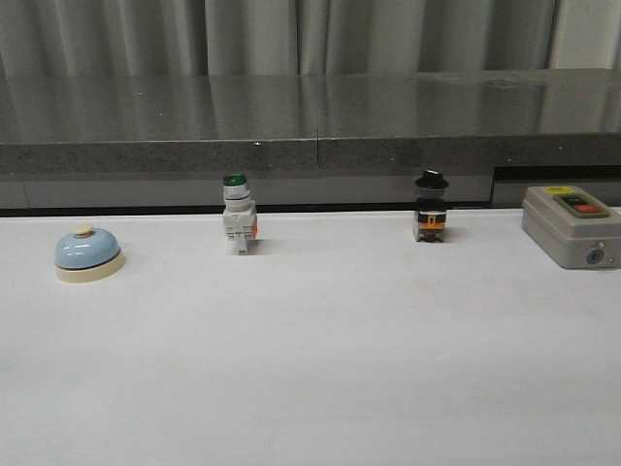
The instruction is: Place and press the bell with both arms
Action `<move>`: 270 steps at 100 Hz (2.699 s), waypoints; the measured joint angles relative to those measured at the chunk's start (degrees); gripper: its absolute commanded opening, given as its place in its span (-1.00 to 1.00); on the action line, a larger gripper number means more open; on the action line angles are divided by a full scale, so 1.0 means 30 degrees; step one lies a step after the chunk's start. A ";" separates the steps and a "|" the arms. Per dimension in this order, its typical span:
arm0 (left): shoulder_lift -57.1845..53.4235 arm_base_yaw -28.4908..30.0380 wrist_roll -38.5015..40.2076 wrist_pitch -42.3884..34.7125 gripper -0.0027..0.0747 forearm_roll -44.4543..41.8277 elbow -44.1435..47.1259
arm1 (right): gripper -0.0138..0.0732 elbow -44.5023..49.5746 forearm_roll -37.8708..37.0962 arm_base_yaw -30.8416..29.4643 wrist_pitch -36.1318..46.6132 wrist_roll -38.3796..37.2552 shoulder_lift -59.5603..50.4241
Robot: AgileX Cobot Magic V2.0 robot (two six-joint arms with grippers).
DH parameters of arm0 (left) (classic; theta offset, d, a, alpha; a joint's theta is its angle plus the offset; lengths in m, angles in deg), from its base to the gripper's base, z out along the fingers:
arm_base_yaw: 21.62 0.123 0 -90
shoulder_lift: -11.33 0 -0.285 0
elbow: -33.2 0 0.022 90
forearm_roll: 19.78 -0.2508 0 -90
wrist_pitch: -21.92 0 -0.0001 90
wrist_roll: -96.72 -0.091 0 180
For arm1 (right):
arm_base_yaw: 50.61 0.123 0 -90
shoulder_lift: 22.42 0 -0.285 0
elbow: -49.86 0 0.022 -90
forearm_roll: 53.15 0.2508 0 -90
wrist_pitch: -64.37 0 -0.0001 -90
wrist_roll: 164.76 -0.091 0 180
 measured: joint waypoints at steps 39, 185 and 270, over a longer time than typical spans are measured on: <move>0.8280 0.0000 0.0000 0.4422 -0.98 0.1070 -0.8026 | -0.82 0.0000 0.0000 0.0000 0.0000 0.0000 0.0000; 2.5717 -0.1339 0.0000 0.6624 0.72 0.1158 -1.8562 | -0.82 0.0000 0.0000 0.0000 0.0000 0.0000 0.0000; 3.6145 -0.2212 0.0000 0.6267 0.72 0.1122 -2.4278 | -0.82 0.0000 0.0000 -0.0013 0.0000 0.0000 0.0000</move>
